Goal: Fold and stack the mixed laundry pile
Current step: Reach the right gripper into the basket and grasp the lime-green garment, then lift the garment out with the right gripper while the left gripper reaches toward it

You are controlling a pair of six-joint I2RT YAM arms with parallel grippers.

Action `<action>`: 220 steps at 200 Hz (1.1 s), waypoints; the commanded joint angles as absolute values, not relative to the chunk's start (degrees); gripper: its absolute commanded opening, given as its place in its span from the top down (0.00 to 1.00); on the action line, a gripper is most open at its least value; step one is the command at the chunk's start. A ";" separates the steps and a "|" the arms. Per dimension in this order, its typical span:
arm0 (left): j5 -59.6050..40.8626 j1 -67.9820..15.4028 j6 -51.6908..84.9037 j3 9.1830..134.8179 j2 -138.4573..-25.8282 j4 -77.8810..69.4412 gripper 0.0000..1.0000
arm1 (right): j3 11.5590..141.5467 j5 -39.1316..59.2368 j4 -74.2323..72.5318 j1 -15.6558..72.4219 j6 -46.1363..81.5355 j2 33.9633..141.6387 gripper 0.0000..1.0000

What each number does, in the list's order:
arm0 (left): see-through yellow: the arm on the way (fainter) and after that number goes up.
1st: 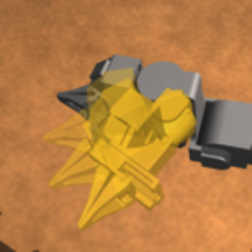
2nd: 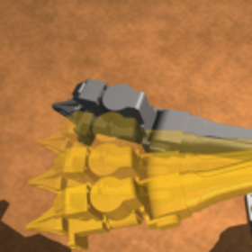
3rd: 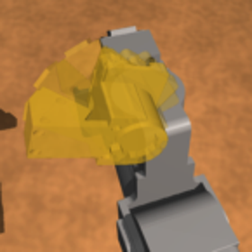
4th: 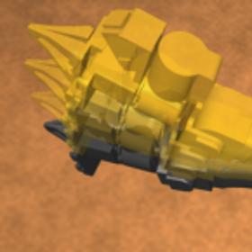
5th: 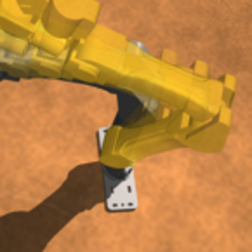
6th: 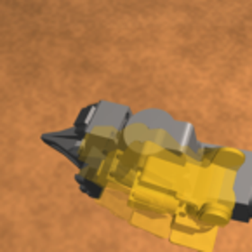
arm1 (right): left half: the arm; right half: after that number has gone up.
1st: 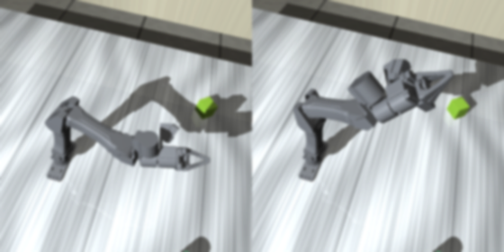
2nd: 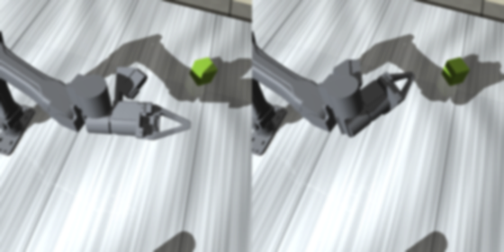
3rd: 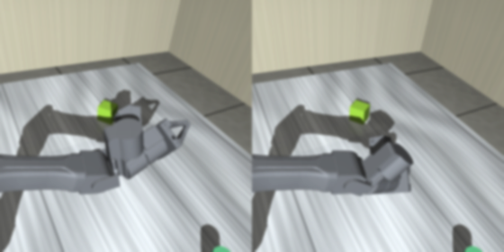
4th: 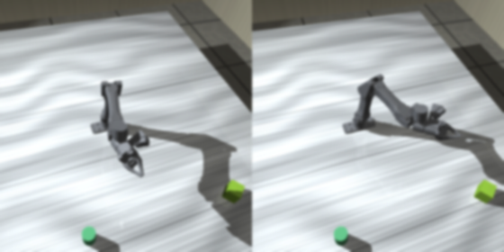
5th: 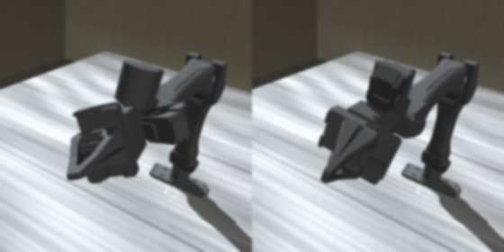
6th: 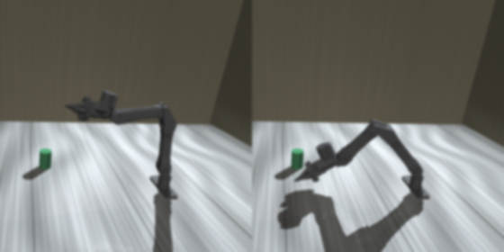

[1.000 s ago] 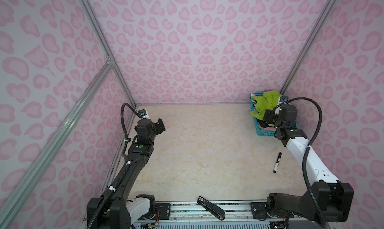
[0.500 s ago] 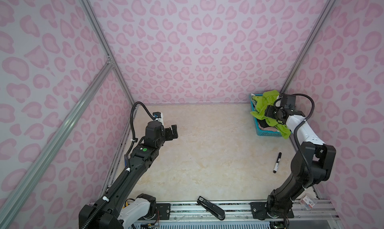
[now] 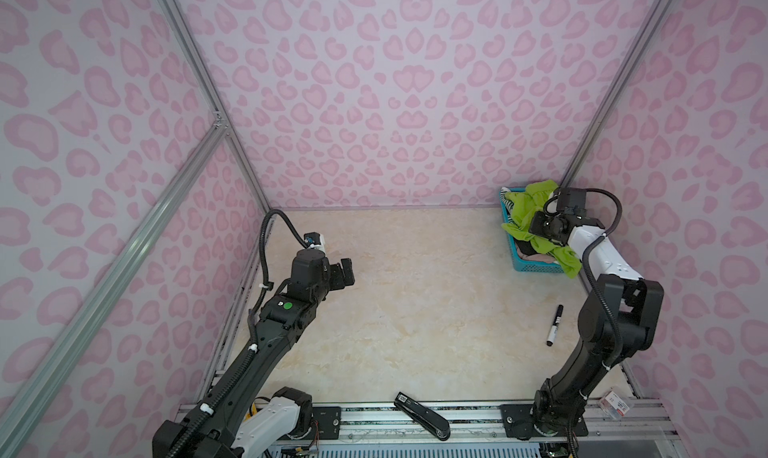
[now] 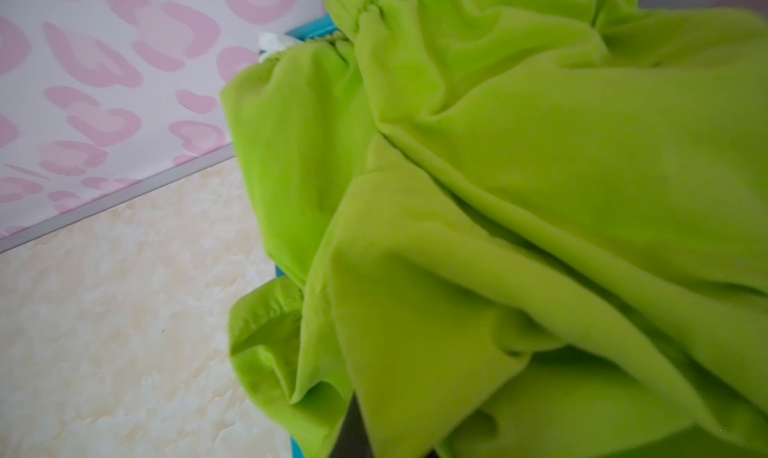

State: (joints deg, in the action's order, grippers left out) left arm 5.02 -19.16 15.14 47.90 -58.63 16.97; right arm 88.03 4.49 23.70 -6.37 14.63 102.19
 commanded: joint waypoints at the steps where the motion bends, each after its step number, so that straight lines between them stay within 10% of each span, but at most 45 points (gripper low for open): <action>1: 7.22 -19.17 16.59 47.92 -58.60 17.87 0.03 | 88.24 4.86 24.89 -4.59 12.40 97.89 0.97; 108: 6.68 -19.08 17.85 51.97 -58.50 21.24 0.05 | 116.72 12.84 44.42 21.88 2.02 91.16 1.00; 167: 4.23 -19.07 16.69 51.84 -53.23 24.16 0.08 | 107.41 16.60 39.03 34.07 7.30 101.84 1.00; 220: -1.28 -19.12 16.71 48.66 -52.91 23.85 0.11 | 101.24 12.89 41.79 36.92 10.40 109.34 0.51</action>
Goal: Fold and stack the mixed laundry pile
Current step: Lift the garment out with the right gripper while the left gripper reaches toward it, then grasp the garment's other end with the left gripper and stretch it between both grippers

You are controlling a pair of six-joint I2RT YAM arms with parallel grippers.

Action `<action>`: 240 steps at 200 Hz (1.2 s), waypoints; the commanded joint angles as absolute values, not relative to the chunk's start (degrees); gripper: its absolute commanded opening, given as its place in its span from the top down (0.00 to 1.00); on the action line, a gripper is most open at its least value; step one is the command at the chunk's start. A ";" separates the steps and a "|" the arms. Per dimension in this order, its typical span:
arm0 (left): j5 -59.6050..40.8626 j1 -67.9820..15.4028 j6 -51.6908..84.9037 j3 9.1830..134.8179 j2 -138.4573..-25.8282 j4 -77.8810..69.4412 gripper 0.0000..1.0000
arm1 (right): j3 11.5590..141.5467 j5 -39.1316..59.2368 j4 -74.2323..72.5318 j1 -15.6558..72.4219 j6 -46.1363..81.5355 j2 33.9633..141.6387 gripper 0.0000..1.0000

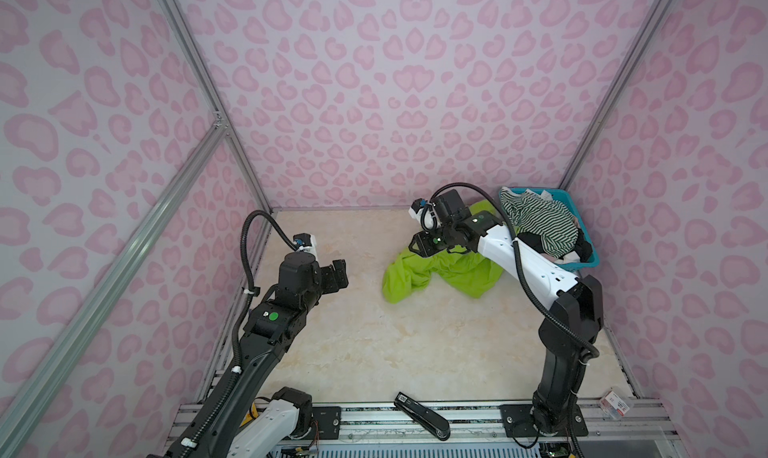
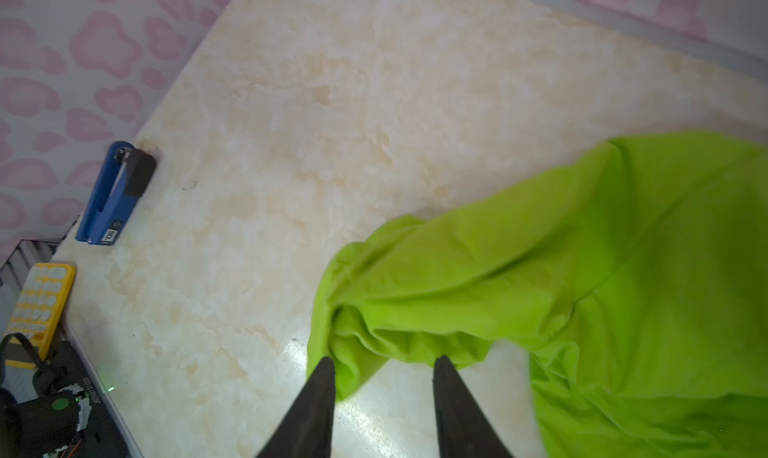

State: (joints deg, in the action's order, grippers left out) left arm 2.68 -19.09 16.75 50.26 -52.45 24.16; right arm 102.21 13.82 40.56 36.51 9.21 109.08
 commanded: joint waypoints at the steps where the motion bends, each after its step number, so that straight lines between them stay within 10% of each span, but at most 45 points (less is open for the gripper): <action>1: -1.52 -19.14 16.75 48.50 -52.95 23.70 0.11 | 101.07 12.86 41.77 36.92 10.39 109.29 0.51; 180: -10.90 -20.76 23.68 45.64 -93.14 0.10 0.38 | 55.93 5.18 21.56 18.38 22.48 97.72 0.42; 240: -12.04 -20.76 24.92 48.09 -94.89 0.20 0.80 | 56.83 8.38 20.88 16.72 21.11 98.18 0.93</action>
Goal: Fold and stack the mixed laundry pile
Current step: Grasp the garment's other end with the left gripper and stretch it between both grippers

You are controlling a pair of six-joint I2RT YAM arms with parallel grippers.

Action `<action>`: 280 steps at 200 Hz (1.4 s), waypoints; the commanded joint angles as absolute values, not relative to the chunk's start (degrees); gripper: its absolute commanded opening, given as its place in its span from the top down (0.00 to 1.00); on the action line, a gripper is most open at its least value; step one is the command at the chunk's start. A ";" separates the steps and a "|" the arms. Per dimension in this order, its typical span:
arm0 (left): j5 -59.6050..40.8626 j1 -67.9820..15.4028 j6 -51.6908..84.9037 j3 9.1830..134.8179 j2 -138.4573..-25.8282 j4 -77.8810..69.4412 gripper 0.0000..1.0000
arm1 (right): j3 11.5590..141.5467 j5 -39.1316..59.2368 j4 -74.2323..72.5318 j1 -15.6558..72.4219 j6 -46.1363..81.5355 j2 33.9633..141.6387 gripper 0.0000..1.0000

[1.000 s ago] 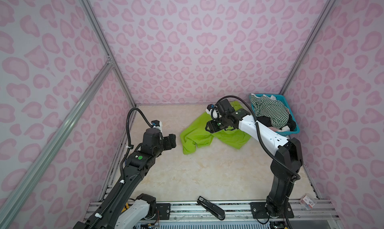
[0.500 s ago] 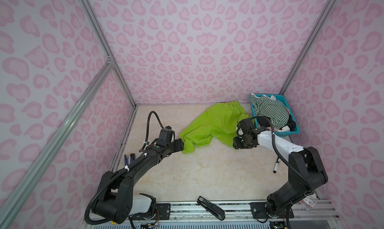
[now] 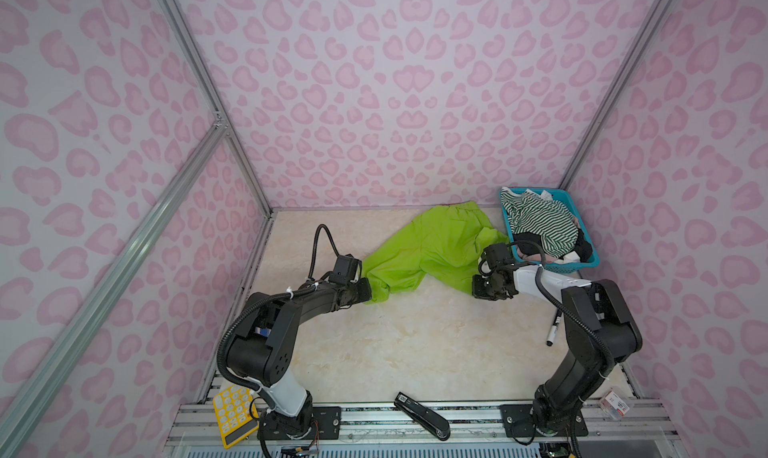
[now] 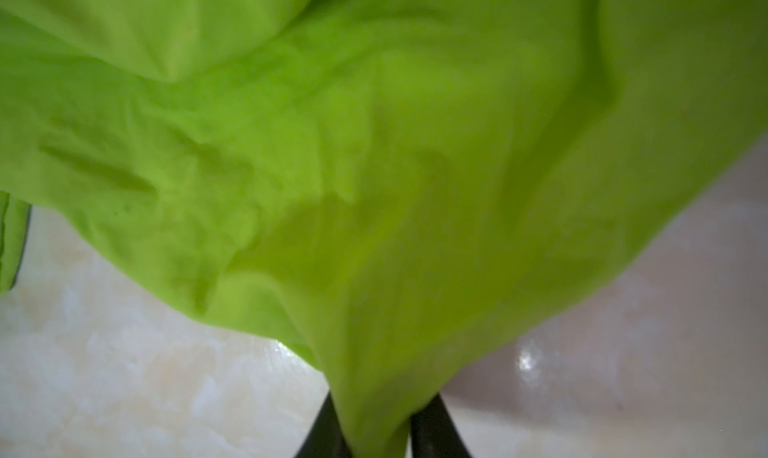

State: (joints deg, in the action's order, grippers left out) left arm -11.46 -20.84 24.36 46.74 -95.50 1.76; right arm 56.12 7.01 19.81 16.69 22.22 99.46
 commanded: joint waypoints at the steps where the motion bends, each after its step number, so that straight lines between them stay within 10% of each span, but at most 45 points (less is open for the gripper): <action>1: -12.04 -20.75 24.94 48.13 -94.82 0.36 0.81 | 56.85 8.41 20.99 16.71 21.06 98.09 0.93; 20: -10.15 -20.70 24.53 50.36 -92.13 5.56 0.97 | 58.36 7.38 24.69 16.68 19.43 94.49 1.00; 116: 0.63 -15.68 20.11 68.72 -69.71 38.33 0.97 | 77.62 4.16 44.56 16.61 10.06 76.77 1.00; 214: -5.01 -8.47 21.66 62.94 -68.18 38.98 0.98 | 79.70 13.47 39.54 17.65 11.45 87.68 1.00; 280: -8.07 -1.73 19.13 85.88 -76.84 39.89 0.97 | 110.27 13.69 46.68 20.35 6.85 98.98 1.00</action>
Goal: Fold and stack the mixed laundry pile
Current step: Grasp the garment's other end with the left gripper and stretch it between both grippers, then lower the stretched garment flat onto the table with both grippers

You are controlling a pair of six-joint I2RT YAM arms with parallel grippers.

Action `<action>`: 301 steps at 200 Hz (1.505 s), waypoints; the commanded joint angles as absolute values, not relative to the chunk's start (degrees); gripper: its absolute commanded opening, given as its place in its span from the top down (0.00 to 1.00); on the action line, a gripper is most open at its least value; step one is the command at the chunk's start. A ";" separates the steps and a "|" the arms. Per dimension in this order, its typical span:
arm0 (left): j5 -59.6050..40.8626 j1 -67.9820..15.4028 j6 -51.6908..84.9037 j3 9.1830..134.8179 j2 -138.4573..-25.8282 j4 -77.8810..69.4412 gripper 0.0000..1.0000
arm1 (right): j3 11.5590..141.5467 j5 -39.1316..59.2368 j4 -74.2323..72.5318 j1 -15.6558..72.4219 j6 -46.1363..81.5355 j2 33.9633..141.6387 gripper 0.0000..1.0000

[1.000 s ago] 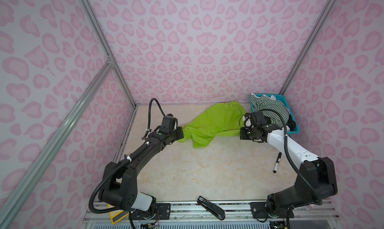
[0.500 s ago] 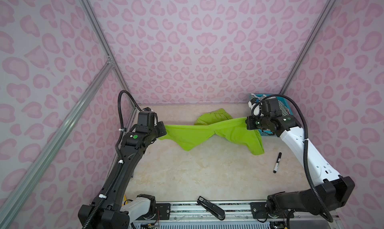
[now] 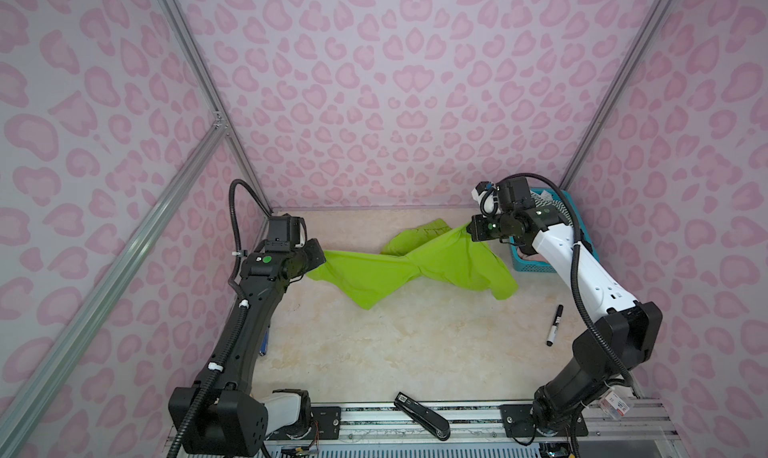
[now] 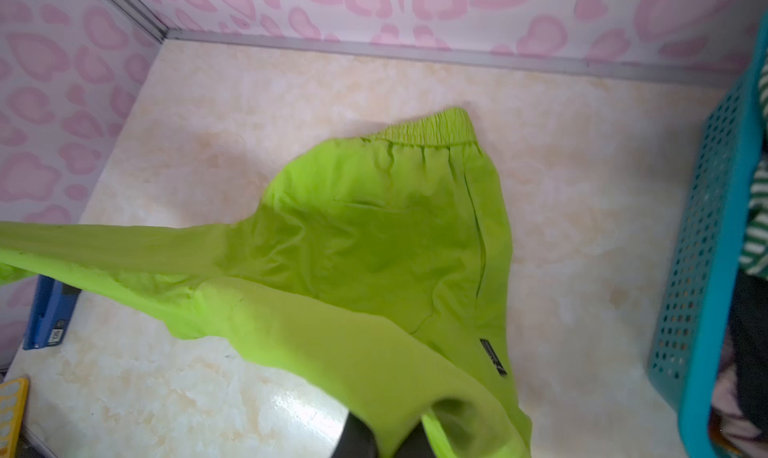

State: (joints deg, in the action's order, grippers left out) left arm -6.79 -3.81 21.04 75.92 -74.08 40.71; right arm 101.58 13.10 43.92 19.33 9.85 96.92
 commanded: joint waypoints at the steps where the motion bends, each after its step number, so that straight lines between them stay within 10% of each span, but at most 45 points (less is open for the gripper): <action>1: -8.12 -1.65 19.06 86.45 -76.92 39.98 0.97 | 110.73 13.61 46.85 20.46 6.67 99.06 1.00; 53: -11.38 -0.65 15.60 98.61 -76.86 40.89 0.98 | 110.72 11.08 43.80 22.30 1.63 91.89 1.00; 148: -26.74 -0.88 23.73 57.48 -60.57 44.91 0.98 | 57.76 6.97 39.86 24.78 14.45 79.91 0.97; 245: -29.99 -3.00 26.51 52.88 -62.93 43.13 0.97 | 68.03 7.98 45.48 28.45 16.00 86.85 0.50; 301: -24.30 -11.03 32.15 45.23 -60.79 39.64 0.97 | 67.91 8.99 34.02 30.23 22.10 101.25 0.52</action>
